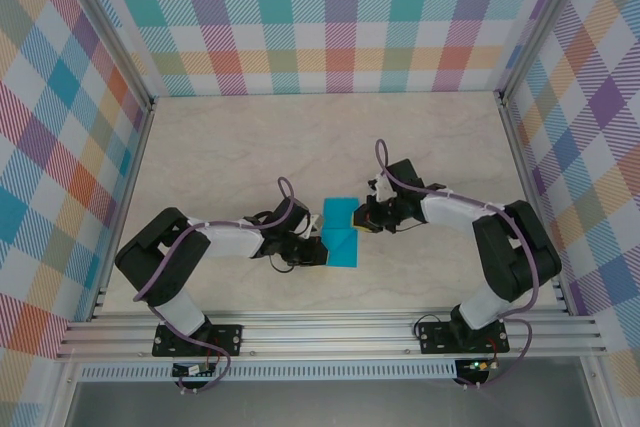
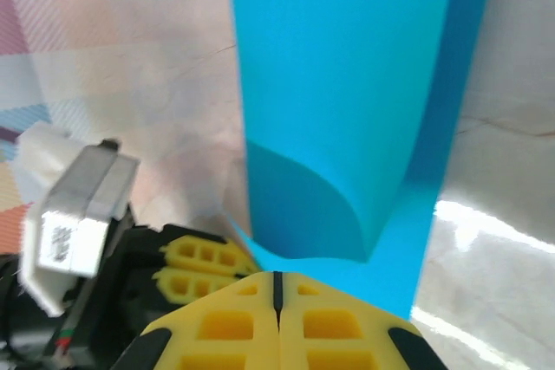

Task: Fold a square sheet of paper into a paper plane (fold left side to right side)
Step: Fold the triangle a second time at the center of the table.

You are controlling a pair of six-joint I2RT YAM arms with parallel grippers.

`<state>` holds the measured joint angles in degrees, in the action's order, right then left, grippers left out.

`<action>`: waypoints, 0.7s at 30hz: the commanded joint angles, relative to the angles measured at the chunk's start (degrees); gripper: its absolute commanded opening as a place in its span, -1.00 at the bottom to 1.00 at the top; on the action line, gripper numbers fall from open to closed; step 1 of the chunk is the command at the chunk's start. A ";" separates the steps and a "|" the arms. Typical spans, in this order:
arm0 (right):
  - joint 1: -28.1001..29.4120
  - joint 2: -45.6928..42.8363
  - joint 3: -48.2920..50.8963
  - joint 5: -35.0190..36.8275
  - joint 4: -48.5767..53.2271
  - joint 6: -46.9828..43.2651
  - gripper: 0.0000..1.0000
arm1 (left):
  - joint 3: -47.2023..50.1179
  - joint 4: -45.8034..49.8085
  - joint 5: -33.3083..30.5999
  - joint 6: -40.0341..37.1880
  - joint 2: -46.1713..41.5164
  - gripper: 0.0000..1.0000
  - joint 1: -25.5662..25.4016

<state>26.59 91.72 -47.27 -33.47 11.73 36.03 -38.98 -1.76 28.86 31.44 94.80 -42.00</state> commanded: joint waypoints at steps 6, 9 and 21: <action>6.94 4.44 0.46 -4.13 -3.24 1.32 -1.00 | 2.43 4.51 -3.29 0.19 1.40 -0.84 0.56; 8.98 6.74 -1.25 -3.46 -2.80 1.39 -1.00 | 2.33 4.48 -3.25 0.20 1.69 -0.84 0.52; 12.08 11.30 -4.54 -1.44 -0.50 0.89 -1.00 | 2.18 4.67 -3.55 0.01 2.05 -0.84 0.51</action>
<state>38.06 101.75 -50.15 -35.33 10.09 37.21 -38.81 -2.02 28.91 31.75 94.76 -41.95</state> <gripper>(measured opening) 0.047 0.083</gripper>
